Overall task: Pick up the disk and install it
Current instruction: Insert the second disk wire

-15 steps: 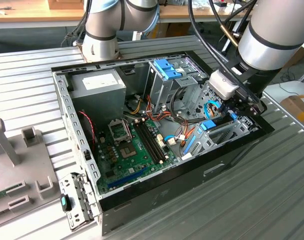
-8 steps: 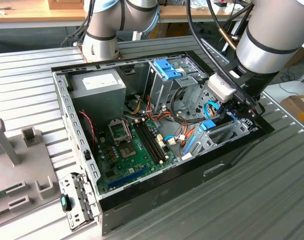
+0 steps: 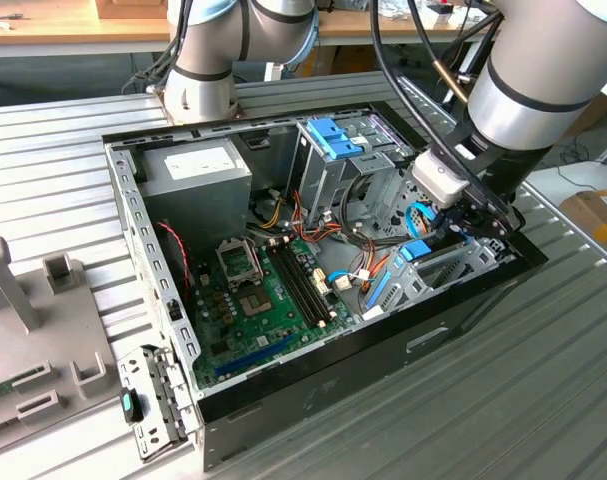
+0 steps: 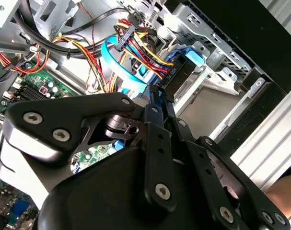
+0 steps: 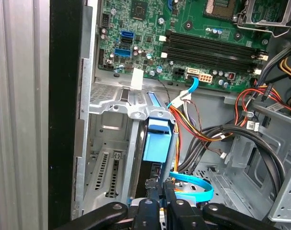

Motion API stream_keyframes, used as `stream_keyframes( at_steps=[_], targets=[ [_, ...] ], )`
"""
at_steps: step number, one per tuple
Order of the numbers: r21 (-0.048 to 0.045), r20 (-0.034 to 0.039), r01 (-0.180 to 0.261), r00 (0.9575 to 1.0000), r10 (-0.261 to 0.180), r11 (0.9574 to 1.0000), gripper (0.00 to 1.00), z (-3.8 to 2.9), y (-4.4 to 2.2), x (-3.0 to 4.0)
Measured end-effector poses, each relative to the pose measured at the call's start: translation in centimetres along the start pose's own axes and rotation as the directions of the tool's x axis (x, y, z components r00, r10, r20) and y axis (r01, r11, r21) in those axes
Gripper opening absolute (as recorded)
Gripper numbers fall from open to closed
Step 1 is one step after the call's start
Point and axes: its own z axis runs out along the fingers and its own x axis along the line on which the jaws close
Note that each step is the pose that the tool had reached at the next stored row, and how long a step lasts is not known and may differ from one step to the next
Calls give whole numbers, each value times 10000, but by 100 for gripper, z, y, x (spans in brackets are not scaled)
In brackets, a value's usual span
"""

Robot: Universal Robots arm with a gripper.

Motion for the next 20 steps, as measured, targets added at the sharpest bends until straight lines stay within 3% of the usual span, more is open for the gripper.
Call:
stream_keyframes(
  at_steps=[20],
  targets=[
    [2, -11, -26, 10000, 26, 10000, 16, 46, -4, 13]
  ],
)
